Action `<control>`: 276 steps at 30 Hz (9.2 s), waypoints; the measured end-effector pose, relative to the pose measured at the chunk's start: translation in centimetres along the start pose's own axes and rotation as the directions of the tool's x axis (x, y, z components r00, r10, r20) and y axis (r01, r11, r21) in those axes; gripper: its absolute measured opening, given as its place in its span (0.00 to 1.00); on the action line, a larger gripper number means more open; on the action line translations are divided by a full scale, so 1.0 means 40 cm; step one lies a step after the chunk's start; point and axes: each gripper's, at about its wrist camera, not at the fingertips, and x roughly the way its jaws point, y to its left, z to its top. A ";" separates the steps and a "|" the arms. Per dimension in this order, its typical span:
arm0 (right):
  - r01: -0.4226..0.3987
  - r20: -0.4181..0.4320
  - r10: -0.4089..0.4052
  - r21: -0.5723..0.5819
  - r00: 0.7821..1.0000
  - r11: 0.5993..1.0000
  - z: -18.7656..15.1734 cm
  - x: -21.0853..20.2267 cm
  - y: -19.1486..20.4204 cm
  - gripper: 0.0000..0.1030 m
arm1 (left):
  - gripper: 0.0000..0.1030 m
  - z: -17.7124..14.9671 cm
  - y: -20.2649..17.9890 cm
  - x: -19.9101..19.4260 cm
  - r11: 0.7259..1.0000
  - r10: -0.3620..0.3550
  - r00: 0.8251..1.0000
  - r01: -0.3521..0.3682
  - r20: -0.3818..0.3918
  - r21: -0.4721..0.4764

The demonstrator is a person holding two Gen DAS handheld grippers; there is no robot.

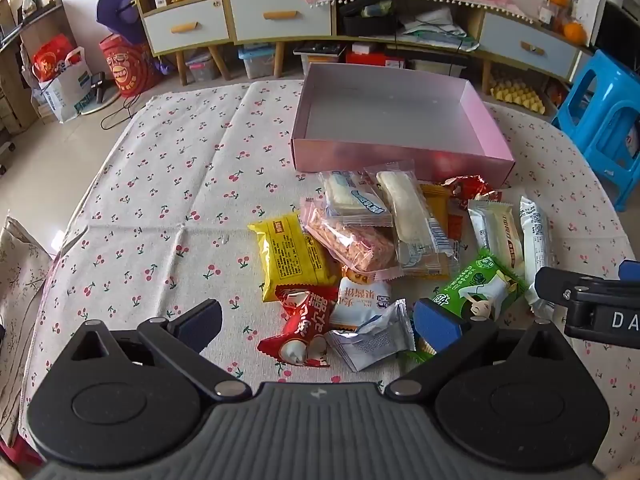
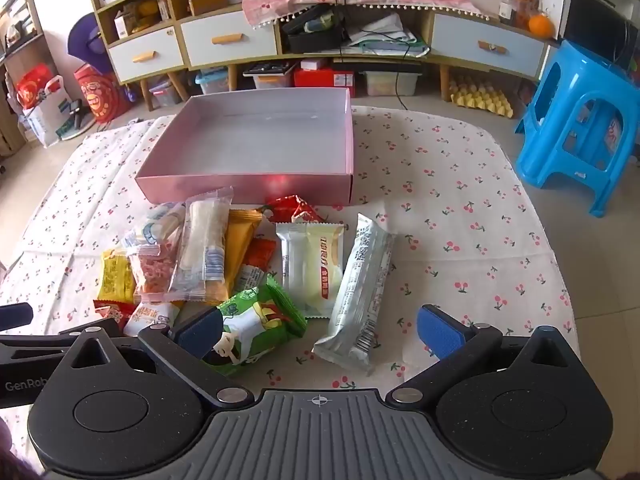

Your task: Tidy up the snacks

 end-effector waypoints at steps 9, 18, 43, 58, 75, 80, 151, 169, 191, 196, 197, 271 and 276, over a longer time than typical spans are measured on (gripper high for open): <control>-0.005 -0.002 0.005 0.002 1.000 1.000 0.004 0.004 0.003 1.00 | 1.00 0.006 -0.004 -0.004 1.000 0.009 1.000 -0.009 0.011 -0.002; -0.001 -0.002 0.001 -0.008 1.000 1.000 0.005 0.004 0.017 1.00 | 1.00 0.009 0.003 -0.009 1.000 0.008 1.000 -0.008 0.015 -0.001; -0.010 -0.008 0.010 -0.008 1.000 1.000 0.012 0.006 0.029 1.00 | 1.00 0.009 0.015 -0.011 1.000 0.012 0.999 -0.012 0.034 -0.005; -0.016 -0.003 0.016 -0.010 1.000 1.000 0.014 0.002 0.028 1.00 | 1.00 0.010 0.018 -0.010 1.000 0.016 0.999 -0.016 0.036 -0.009; -0.006 -0.004 0.005 -0.018 1.000 1.000 0.018 0.000 0.030 1.00 | 1.00 0.010 0.017 -0.007 1.000 0.020 0.999 -0.020 0.038 0.000; -0.002 -0.003 0.002 -0.024 1.000 1.000 0.016 0.002 0.032 1.00 | 1.00 0.010 0.019 -0.010 1.000 0.022 0.999 -0.022 0.044 0.002; -0.425 -0.101 0.437 0.118 0.894 0.897 0.127 0.241 0.071 0.23 | 0.18 0.182 0.121 0.230 0.914 -0.358 0.933 0.344 -0.031 -0.214; -0.468 -0.007 0.482 0.221 0.876 0.855 0.202 0.151 -0.034 0.19 | 0.14 0.220 0.164 0.134 0.891 -0.395 0.914 0.407 0.098 -0.202; -0.397 0.001 0.407 0.226 0.913 0.890 0.466 0.491 -0.015 0.19 | 0.14 0.432 0.057 0.363 0.951 -0.310 0.934 0.303 0.178 0.064; -0.396 0.002 0.405 0.211 0.914 0.894 0.478 0.535 -0.005 0.19 | 0.14 0.433 0.050 0.381 0.948 -0.313 0.932 0.297 0.180 0.110; -0.398 0.001 0.407 0.209 0.913 0.893 0.479 0.538 -0.001 0.19 | 0.14 0.434 0.050 0.390 0.948 -0.313 0.934 0.296 0.175 0.117; -0.160 0.020 0.164 -0.144 0.986 0.977 0.035 0.099 0.006 0.92 | 1.00 0.040 0.128 0.111 0.970 -0.224 0.962 0.204 0.155 0.130; -0.149 0.042 0.158 -0.165 0.987 0.975 0.005 0.103 -0.021 0.92 | 1.00 0.017 0.151 0.114 0.966 -0.247 0.955 0.229 0.162 0.118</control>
